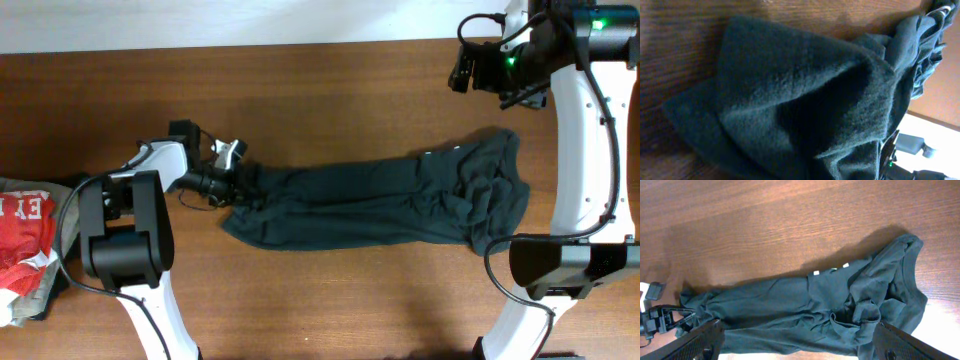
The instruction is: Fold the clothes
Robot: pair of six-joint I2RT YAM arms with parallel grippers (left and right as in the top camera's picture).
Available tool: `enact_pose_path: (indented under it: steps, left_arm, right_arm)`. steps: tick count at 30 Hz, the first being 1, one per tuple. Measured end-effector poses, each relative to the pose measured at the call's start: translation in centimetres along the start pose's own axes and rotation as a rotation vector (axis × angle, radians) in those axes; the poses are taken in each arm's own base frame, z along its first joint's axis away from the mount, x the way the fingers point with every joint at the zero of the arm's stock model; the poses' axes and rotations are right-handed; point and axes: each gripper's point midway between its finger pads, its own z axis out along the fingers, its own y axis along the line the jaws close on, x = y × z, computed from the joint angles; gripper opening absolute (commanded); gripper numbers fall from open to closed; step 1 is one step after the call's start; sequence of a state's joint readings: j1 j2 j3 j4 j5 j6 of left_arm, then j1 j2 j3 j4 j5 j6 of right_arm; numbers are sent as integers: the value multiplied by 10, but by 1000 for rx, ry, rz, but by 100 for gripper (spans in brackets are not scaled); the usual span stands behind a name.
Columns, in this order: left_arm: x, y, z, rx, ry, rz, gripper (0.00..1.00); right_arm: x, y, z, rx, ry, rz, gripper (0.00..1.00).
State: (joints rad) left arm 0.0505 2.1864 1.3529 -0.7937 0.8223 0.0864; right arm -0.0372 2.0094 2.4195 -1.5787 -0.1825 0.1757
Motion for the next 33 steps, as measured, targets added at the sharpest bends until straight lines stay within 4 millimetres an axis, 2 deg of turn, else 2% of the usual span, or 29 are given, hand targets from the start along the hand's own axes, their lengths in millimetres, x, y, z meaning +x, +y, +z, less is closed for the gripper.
enact_pose_path:
  steps: [3,4,6,7,10,13,16,19,20,22,23,26,29,33]
  left_arm:
    - [-5,3,-4,9,-25,-16,0]
    - [-8,12,-13,11,-50,-41,0]
    - [-11,41,-45,13,-116,-143,0]
    - [-11,63,-68,15,-168,-208,0]
    - [1,103,-111,13,-248,-339,0]
    - [6,101,-116,-18,-200,-365,0]
    - [-2,81,-127,-64,-148,-338,0]
    - [-21,32,-155,-124,-174,-213,0]
    - [-24,6,-169,-137,-192,-163,0]
    - [-14,-32,-182,-157,-178,-124,0]
    - [-11,-39,-180,-171,-161,-114,0]
    - [-2,-62,-146,-229,-54,-68,0]
    - [0,-101,-94,-303,17,32,0]
    - [-9,-143,-44,-354,-22,98,0]
  right_arm:
    - [1,0,0,1,6,1,99]
    - [2,0,0,2,8,1,98]
    - [3,0,0,1,10,0,99]
    - [3,0,0,2,11,1,99]
    - [3,1,0,1,11,-5,98]
    - [5,10,2,-7,16,-45,99]
    - [8,18,3,-14,21,-66,99]
    - [8,18,3,-14,22,-70,99]
    - [8,18,3,-14,23,-72,99]
    - [9,18,3,-14,25,-79,99]
    - [9,18,3,-14,25,-80,99]
    - [12,17,3,-11,38,-83,99]
    - [17,16,2,-8,58,-86,99]
    - [27,14,2,-1,101,-82,99]
